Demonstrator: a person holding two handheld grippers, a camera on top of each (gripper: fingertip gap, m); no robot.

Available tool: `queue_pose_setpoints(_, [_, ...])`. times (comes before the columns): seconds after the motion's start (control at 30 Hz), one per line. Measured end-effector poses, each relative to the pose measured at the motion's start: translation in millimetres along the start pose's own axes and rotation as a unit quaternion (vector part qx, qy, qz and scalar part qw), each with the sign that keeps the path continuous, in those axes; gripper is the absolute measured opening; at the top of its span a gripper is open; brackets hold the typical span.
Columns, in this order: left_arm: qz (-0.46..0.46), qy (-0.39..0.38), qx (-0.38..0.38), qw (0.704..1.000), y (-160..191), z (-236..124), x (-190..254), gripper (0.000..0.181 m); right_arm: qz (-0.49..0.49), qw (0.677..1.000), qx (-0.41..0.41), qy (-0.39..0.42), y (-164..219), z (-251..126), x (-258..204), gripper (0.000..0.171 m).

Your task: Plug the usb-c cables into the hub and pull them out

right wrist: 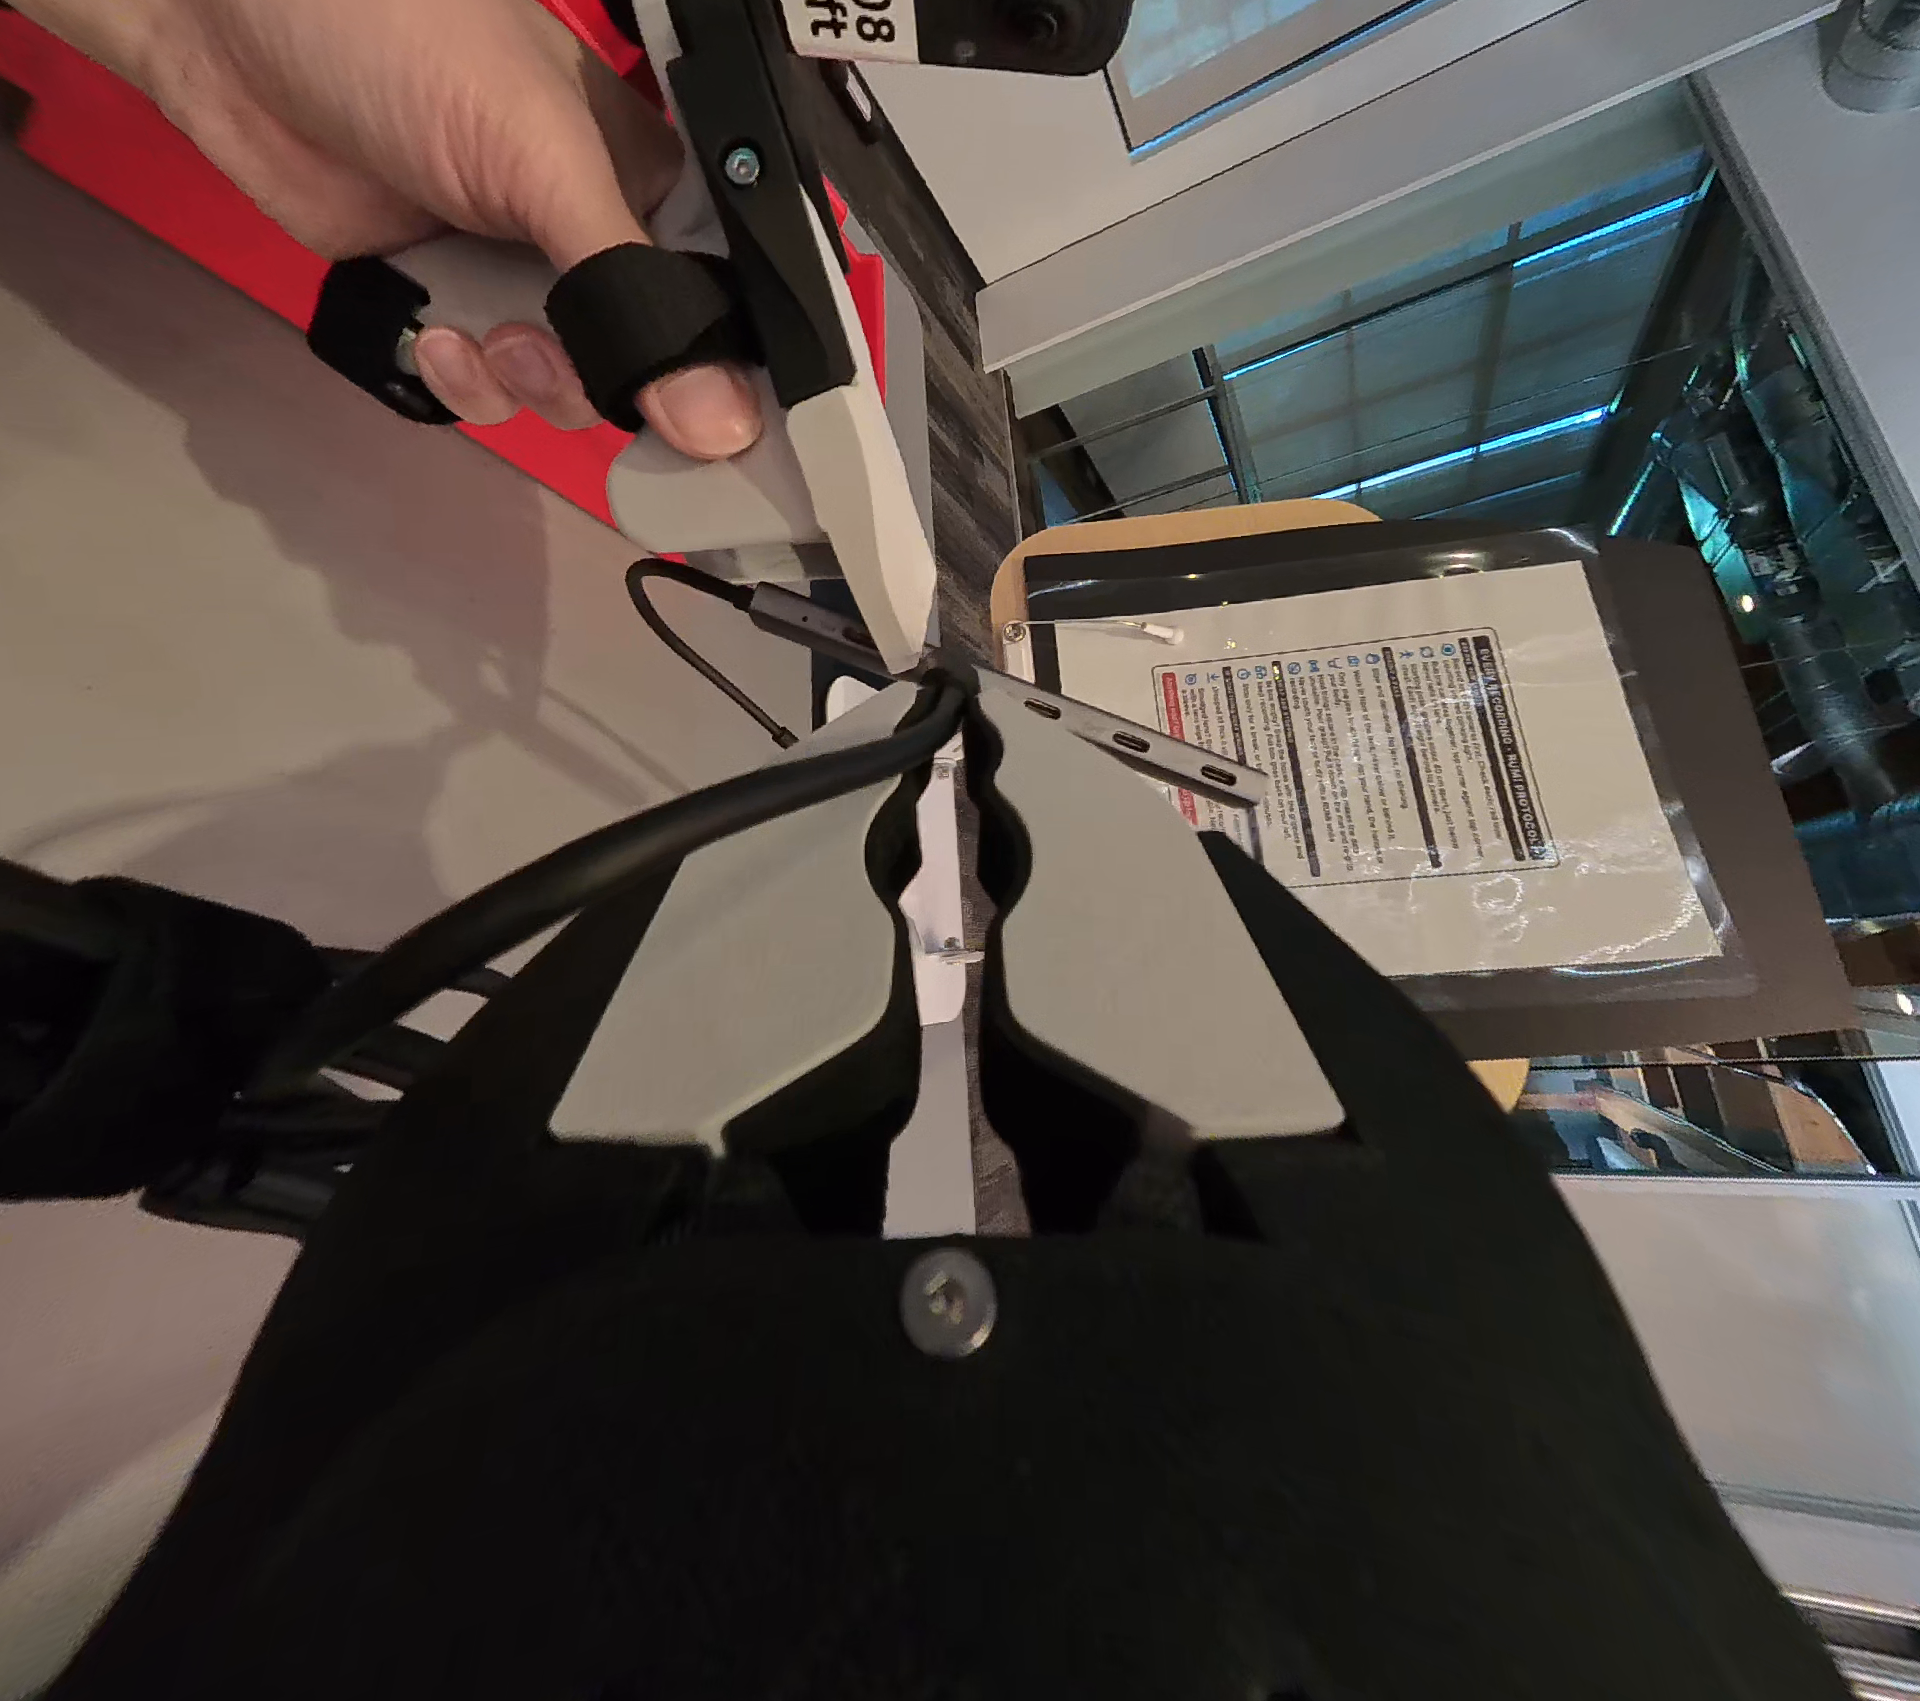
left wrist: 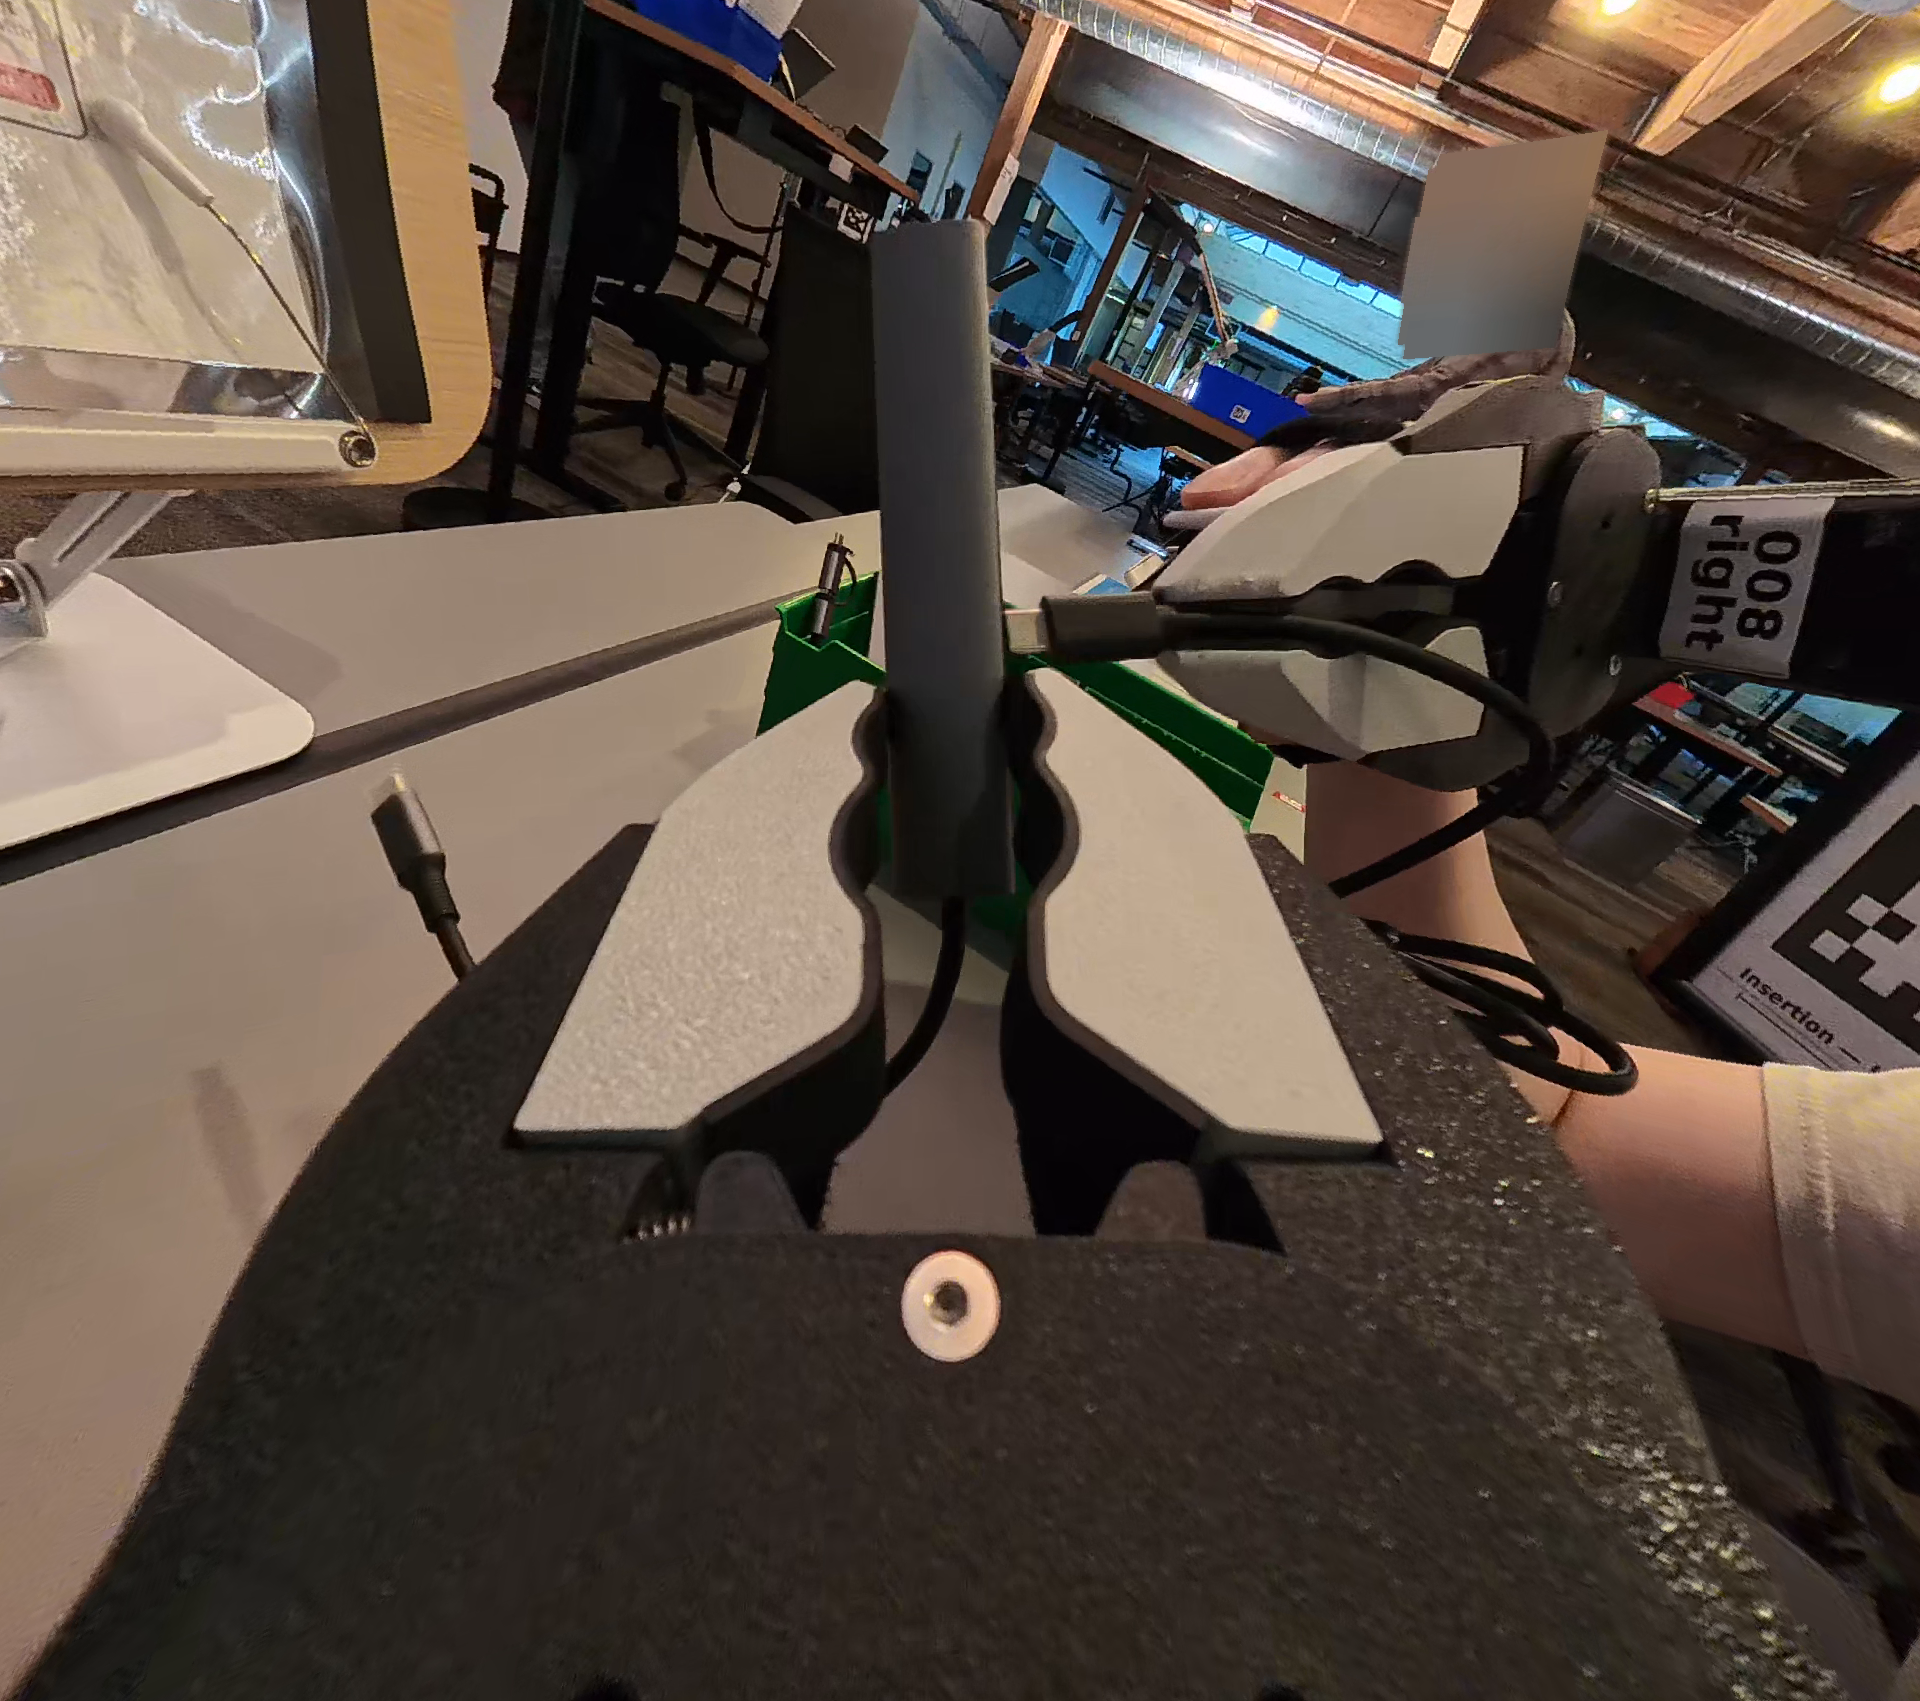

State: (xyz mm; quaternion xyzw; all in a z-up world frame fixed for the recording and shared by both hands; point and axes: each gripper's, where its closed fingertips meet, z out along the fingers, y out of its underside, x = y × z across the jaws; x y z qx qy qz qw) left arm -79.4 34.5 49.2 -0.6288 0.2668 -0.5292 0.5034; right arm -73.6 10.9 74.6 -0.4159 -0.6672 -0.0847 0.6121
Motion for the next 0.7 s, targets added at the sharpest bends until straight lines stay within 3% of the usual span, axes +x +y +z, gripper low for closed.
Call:
queue_pose_setpoints(0.23, [0.003,-0.002,0.0,1.0,0.4,0.3,-1.0,0.021,0.002,1.0,-0.006,-0.001,2.3,0.9,0.0,0.006])
queue_pose_setpoints(0.53, [0.105,-0.055,-0.016,0.993,-0.3,-0.5,-3.3,0.021,0.016,1.0,-0.01,-0.005,3.9,3.9,-0.4,0.006])
queue_pose_setpoints(0.7, [0.102,-0.054,0.004,0.993,-6.2,-1.8,-0.1,0.021,0.031,0.999,0.002,0.005,0.7,3.4,4.1,0.006])
